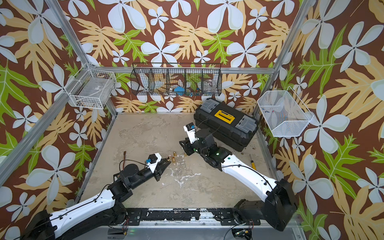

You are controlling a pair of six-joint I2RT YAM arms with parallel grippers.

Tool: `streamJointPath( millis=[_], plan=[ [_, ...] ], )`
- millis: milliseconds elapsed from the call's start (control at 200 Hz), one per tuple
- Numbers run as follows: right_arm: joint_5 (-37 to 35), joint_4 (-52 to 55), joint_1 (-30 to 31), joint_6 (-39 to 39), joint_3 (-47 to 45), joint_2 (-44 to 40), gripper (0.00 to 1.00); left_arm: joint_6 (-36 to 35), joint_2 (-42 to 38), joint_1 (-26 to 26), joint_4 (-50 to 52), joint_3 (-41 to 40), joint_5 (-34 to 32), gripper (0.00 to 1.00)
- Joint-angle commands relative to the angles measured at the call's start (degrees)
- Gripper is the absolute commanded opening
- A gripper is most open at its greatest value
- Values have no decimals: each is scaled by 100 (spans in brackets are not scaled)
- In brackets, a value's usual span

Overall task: Open the lipstick cap
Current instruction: Place the lipstick at the center of the board.

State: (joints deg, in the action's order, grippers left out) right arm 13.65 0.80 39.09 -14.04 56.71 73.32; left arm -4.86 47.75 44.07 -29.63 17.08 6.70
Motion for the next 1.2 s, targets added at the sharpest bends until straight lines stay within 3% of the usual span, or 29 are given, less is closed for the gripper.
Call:
streamJointPath(
  millis=[0, 280, 490, 806, 1196],
  plan=[
    [1164, -563, 6, 180, -226, -367, 45, -315, 15, 5, -343, 10, 235, 17],
    [2537, -1082, 23, 583, -736, -789, 46, -498, 7, -1, -508, -64, 369, 19],
    [2523, -583, 393, 1350, -551, -611, 53, -498, 22, 4, -631, -92, 451, 19],
    [2166, -481, 498, 1532, -511, -471, 53, -465, -50, 5, -818, -159, 584, 18],
    [2463, -349, 553, 1360, -381, -118, 40, -429, -74, 1, -852, -206, 649, 18]
  ],
)
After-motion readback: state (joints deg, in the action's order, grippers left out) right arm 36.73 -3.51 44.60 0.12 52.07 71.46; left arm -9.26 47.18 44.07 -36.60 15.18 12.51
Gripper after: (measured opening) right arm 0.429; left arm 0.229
